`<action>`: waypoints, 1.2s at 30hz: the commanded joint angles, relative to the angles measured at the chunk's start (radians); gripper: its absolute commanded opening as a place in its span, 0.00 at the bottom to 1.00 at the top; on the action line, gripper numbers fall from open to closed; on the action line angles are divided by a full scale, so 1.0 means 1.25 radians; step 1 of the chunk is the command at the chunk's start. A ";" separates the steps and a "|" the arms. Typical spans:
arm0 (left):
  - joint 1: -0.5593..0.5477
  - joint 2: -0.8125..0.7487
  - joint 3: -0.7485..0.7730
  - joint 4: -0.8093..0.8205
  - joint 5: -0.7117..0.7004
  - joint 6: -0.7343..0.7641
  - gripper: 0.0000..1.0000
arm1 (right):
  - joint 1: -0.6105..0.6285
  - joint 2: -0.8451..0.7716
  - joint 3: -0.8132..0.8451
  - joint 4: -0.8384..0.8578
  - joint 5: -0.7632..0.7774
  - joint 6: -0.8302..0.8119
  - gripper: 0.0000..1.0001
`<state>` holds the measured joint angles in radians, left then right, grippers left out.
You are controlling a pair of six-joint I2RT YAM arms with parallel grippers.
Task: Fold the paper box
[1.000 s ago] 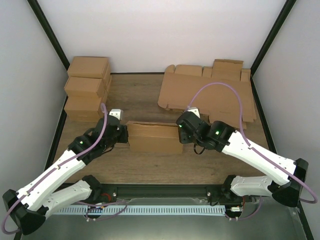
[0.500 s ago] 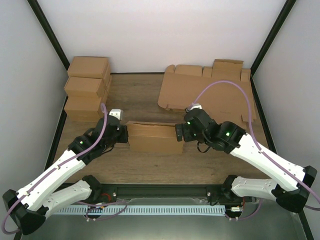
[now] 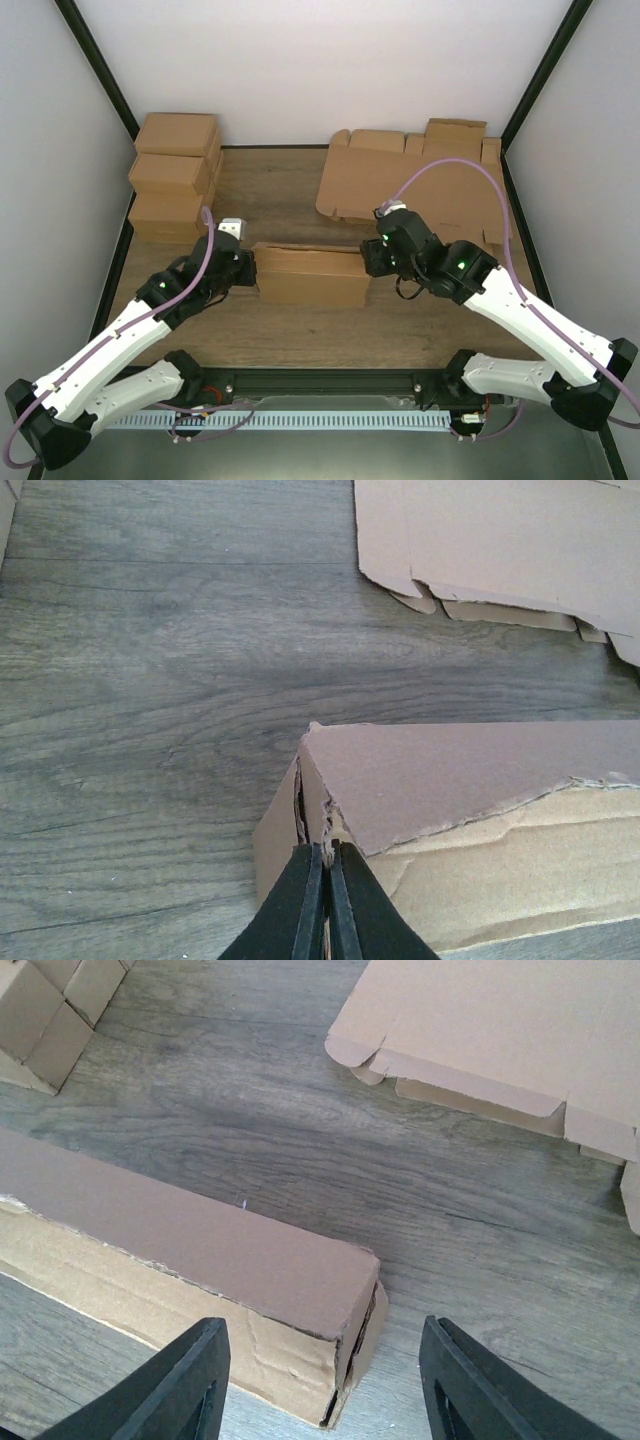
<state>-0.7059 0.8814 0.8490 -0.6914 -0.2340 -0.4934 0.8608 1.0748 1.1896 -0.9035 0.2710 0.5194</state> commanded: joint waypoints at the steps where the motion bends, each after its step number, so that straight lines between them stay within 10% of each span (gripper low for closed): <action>1: -0.006 0.003 0.009 -0.053 0.012 0.004 0.04 | -0.004 0.008 0.003 -0.001 -0.013 -0.011 0.53; 36: -0.005 0.011 0.012 -0.044 0.006 0.014 0.04 | -0.005 0.045 -0.087 0.032 0.013 0.015 0.01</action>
<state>-0.7063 0.8818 0.8490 -0.6910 -0.2352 -0.4892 0.8593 1.1316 1.0904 -0.8608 0.2710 0.5220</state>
